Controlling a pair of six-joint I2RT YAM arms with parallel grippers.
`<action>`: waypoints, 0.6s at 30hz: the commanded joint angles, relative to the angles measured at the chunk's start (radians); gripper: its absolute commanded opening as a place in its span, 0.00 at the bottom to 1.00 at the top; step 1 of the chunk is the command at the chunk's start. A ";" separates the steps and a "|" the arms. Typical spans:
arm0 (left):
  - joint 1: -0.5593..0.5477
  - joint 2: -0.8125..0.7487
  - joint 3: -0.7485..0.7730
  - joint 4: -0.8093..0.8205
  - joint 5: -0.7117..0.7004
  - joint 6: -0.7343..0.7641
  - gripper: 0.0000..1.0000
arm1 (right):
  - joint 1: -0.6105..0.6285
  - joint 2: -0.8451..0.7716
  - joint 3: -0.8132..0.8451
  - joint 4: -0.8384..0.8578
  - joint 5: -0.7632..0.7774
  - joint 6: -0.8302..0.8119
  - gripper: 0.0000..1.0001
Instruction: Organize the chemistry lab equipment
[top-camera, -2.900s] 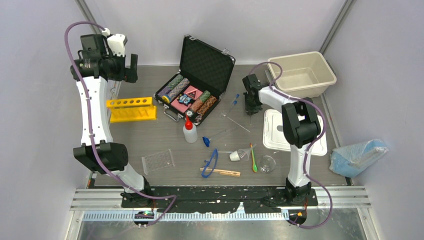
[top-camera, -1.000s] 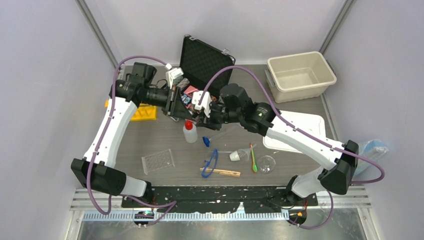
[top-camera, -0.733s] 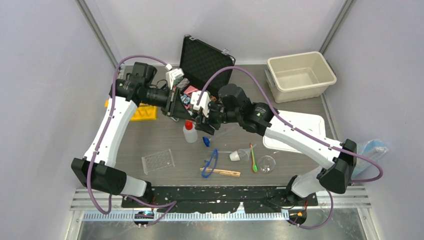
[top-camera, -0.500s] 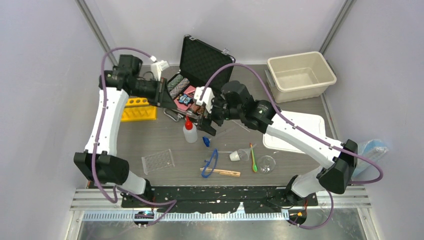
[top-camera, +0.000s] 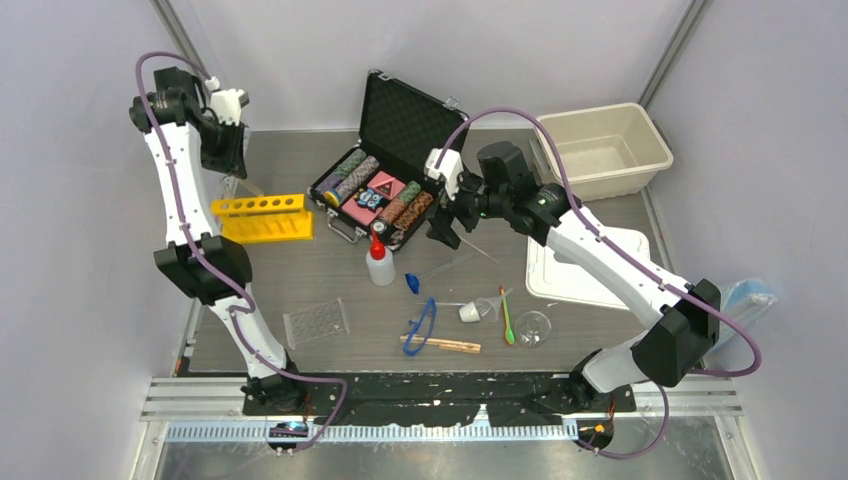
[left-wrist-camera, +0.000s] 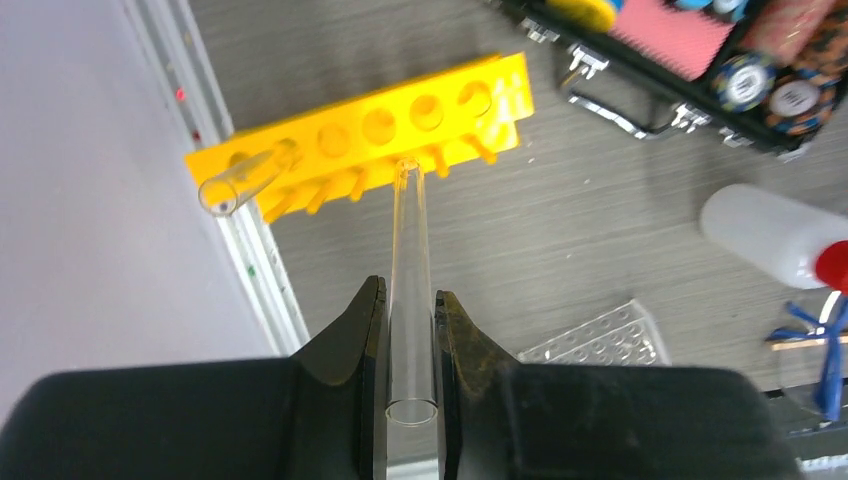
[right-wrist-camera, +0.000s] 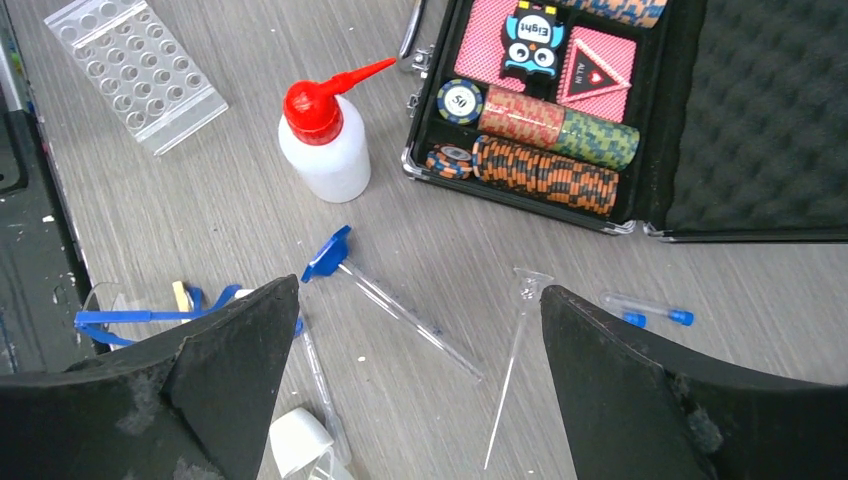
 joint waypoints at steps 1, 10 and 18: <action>-0.006 -0.012 -0.045 -0.018 -0.178 0.065 0.00 | -0.033 -0.024 -0.006 0.016 -0.071 0.013 0.95; 0.000 0.015 -0.096 0.039 -0.186 0.064 0.00 | -0.079 0.001 -0.018 0.014 -0.144 0.011 0.95; 0.000 0.032 -0.128 0.128 -0.208 0.047 0.00 | -0.103 0.007 -0.017 -0.009 -0.177 -0.004 0.95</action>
